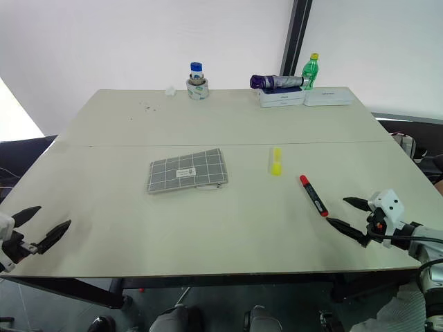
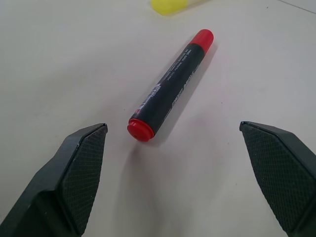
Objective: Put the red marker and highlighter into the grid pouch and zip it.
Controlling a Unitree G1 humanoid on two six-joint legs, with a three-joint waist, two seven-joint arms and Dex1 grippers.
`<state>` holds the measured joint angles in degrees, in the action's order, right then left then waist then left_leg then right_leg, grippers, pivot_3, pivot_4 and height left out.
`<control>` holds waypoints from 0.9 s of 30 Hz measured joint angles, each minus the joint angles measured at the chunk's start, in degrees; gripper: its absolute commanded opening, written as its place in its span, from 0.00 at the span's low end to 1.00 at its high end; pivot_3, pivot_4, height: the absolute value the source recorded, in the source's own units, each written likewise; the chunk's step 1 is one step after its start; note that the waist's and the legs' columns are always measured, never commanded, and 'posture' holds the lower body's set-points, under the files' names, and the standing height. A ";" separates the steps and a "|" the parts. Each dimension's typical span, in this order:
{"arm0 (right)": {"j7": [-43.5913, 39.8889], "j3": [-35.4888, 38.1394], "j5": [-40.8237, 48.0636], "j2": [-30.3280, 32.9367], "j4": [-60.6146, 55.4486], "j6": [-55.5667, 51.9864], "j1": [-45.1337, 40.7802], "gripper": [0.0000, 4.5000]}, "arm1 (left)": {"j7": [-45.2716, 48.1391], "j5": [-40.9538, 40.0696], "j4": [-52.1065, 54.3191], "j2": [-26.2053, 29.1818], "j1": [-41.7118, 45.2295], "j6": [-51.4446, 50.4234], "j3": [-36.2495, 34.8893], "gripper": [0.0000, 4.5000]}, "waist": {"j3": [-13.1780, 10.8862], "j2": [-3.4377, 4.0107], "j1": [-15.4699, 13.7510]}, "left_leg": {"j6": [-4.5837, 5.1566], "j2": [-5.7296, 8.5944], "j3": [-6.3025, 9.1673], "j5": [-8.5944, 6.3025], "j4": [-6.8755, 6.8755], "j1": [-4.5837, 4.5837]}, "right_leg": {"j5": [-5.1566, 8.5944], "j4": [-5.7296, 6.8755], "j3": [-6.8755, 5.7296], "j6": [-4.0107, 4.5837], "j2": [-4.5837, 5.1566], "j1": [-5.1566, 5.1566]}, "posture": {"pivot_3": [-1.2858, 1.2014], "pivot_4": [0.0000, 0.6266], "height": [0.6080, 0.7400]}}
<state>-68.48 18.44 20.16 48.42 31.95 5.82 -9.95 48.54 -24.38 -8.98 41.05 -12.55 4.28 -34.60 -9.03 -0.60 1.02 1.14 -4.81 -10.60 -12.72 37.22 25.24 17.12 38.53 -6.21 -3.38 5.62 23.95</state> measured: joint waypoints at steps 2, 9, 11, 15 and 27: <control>0.00 -0.05 -0.23 0.00 0.12 0.16 -0.09 0.99 | 0.12 0.09 0.00 0.00 0.06 0.27 0.04 1.00 | 0.00 0.00 -0.01 | 0.00 0.00 0.00 0.00 0.00 0.00 | 0.00 0.00 0.00 0.00 0.00 0.00 | 0.52 0.24 1.00; 0.00 -0.20 -0.64 -0.12 0.84 0.39 -1.19 0.99 | 0.47 1.39 -0.57 0.01 1.00 2.39 0.27 1.00 | 0.00 0.00 0.04 | 0.00 0.00 0.00 0.00 0.00 0.00 | 0.00 0.00 0.00 0.00 0.00 0.00 | 0.52 0.24 1.00; 0.02 -0.30 -0.83 -0.14 0.92 0.50 -1.52 0.99 | 0.78 1.41 -0.98 0.01 1.19 2.61 0.38 1.00 | 0.00 0.00 0.04 | 0.00 0.00 0.00 0.00 0.00 0.00 | 0.00 0.00 0.00 0.00 0.00 0.01 | 0.52 0.24 1.00; 0.15 -0.49 -0.90 -1.03 1.03 0.63 -2.32 0.99 | 1.35 1.44 -1.45 -0.04 1.89 4.97 0.50 1.00 | 0.00 0.00 0.03 | 0.00 0.00 0.00 0.00 0.00 0.00 | 0.00 0.00 0.00 0.00 0.00 0.00 | 0.52 0.24 1.00; 1.80 -1.80 0.69 -2.93 -1.32 -3.67 -8.23 0.99 | 1.03 3.69 -2.70 -0.51 4.15 10.66 2.43 1.00 | 0.00 0.01 -0.11 | 0.00 0.00 -0.01 0.01 0.01 0.00 | -0.01 0.01 -0.02 -0.01 -0.01 -0.01 | 0.52 0.24 1.00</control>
<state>-66.68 16.64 20.85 45.50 30.63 2.15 -18.18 49.58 -20.68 -11.68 40.54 -8.39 14.94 -32.17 -9.03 -0.59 0.91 1.14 -4.81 -10.61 -12.72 37.23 25.24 17.12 38.53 -6.23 -3.39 5.61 23.94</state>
